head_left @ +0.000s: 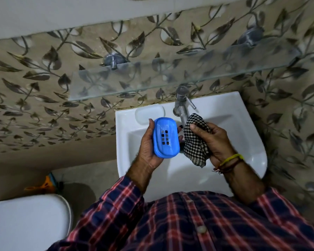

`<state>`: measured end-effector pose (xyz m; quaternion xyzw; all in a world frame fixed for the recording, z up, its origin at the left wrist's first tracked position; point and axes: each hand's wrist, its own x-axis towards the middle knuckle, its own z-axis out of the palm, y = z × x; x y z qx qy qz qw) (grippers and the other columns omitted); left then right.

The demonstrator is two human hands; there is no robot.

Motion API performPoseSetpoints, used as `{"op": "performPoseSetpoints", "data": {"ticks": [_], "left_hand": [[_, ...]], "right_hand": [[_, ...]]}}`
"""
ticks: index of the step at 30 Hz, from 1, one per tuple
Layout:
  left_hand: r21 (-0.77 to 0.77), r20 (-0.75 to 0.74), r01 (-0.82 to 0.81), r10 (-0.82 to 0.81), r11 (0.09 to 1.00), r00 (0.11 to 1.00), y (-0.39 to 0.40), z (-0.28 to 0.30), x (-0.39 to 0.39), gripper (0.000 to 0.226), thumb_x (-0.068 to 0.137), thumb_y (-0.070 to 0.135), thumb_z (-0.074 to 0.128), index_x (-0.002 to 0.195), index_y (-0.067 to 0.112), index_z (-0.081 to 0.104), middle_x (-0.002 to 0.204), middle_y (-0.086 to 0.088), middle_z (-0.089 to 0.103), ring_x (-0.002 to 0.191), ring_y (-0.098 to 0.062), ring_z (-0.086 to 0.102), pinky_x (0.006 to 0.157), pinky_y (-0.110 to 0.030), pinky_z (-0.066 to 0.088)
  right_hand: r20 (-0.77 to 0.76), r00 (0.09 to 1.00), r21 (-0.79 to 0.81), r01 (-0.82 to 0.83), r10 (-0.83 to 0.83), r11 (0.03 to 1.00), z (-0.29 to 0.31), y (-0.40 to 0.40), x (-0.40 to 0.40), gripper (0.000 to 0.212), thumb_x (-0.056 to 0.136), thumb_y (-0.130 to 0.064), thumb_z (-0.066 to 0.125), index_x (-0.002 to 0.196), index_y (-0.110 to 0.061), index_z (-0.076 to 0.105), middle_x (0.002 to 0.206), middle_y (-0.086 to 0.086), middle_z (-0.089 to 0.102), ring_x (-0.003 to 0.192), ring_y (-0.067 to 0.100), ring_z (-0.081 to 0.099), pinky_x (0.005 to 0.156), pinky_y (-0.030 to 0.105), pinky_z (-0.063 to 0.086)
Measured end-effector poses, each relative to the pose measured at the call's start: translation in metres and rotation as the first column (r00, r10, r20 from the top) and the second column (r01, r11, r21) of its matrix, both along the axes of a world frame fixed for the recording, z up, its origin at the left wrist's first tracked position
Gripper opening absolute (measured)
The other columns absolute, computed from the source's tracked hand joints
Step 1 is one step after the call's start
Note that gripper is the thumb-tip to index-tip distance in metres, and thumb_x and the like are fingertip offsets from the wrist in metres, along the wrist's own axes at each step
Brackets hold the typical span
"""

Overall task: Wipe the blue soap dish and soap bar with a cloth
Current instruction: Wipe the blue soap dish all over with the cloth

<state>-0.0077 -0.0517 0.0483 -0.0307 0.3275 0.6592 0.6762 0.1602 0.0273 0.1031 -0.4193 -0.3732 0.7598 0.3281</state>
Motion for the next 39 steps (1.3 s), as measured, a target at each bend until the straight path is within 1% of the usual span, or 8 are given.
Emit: {"op": "performPoseSetpoints", "data": {"ticks": [8,12,16,21,25,29,33,39], "left_hand": [[0.012,0.022,0.045,-0.045,0.999,0.999,0.004,0.031,0.01,0.077,0.092,0.062,0.048,0.14,0.001,0.056,0.145,-0.025,0.053,0.119,-0.04,0.064,0.104,-0.058,0.046],[0.054,0.054,0.045,-0.047,0.998,0.997,0.001,0.046,0.018,0.079,0.093,0.06,0.046,0.15,0.005,0.043,0.146,-0.024,0.052,0.118,-0.04,0.064,0.092,-0.055,0.056],[0.098,-0.025,0.031,-0.028,0.995,0.999,0.001,0.053,0.024,0.071,0.099,0.06,0.033,0.16,0.024,0.023,0.163,-0.022,0.024,0.114,-0.037,0.058,0.089,-0.048,0.053],[0.096,-0.169,0.045,-0.029,0.994,0.985,0.004,0.063,0.026,0.065,0.1,0.057,0.035,0.154,0.023,0.038,0.148,-0.023,0.041,0.108,-0.037,0.065,0.088,-0.05,0.055],[0.049,-0.366,-0.002,0.019,0.999,0.93,0.004,0.066,0.03,0.055,0.102,0.056,0.036,0.146,0.028,0.052,0.125,-0.006,0.067,0.106,-0.025,0.066,0.091,-0.045,0.054],[0.046,-0.416,-0.019,0.036,0.999,0.909,0.005,0.074,0.033,0.053,0.099,0.058,0.038,0.143,0.032,0.055,0.124,-0.007,0.069,0.109,-0.024,0.068,0.09,-0.04,0.057],[0.075,-0.457,0.011,0.025,0.997,0.889,0.002,0.074,0.034,0.056,0.099,0.063,0.037,0.144,0.035,0.052,0.131,-0.008,0.068,0.117,-0.025,0.066,0.091,-0.039,0.057],[0.098,-0.491,0.024,0.027,0.995,0.871,0.003,0.08,0.041,0.065,0.092,0.061,0.054,0.145,0.026,0.05,0.13,-0.016,0.065,0.12,-0.03,0.062,0.101,-0.042,0.052]], "right_hand": [[-0.108,0.993,0.084,0.055,-0.046,0.995,0.004,0.007,0.02,0.008,0.078,-0.016,0.075,0.086,-0.015,0.077,0.081,0.005,0.078,0.069,0.018,0.074,0.059,0.03,0.058],[0.067,0.988,0.258,0.116,-0.137,0.959,0.013,0.019,0.033,0.026,0.064,-0.031,0.085,0.086,-0.019,0.079,0.082,0.002,0.078,0.071,0.016,0.073,0.063,0.026,0.058],[0.148,0.987,0.443,-0.006,-0.066,0.896,0.027,0.03,0.038,0.029,0.072,-0.017,0.086,0.1,-0.018,0.078,0.092,-0.001,0.079,0.083,0.017,0.074,0.07,0.026,0.059],[0.216,0.976,0.531,-0.097,-0.023,0.842,0.052,0.031,0.032,0.014,0.074,-0.027,0.084,0.087,-0.024,0.079,0.077,-0.008,0.078,0.069,0.009,0.074,0.06,0.02,0.057],[0.325,0.944,0.513,-0.234,0.065,0.826,0.068,0.025,0.02,0.016,0.074,-0.022,0.085,0.086,-0.015,0.078,0.072,0.0,0.077,0.064,0.015,0.074,0.057,0.03,0.059],[0.43,0.879,0.355,-0.375,0.207,0.856,0.08,0.014,0.001,0.019,0.073,-0.021,0.084,0.084,-0.009,0.075,0.072,0.005,0.076,0.064,0.017,0.074,0.056,0.032,0.061],[0.258,0.942,0.079,-0.242,0.215,0.967,0.087,0.001,-0.019,0.014,0.077,-0.01,0.08,0.087,-0.003,0.074,0.075,0.013,0.076,0.065,0.024,0.074,0.055,0.033,0.061],[0.047,0.996,-0.184,-0.065,0.075,0.981,0.088,-0.014,-0.032,0.013,0.082,-0.001,0.071,0.094,0.006,0.071,0.085,0.024,0.074,0.071,0.031,0.072,0.066,0.041,0.063]]}}
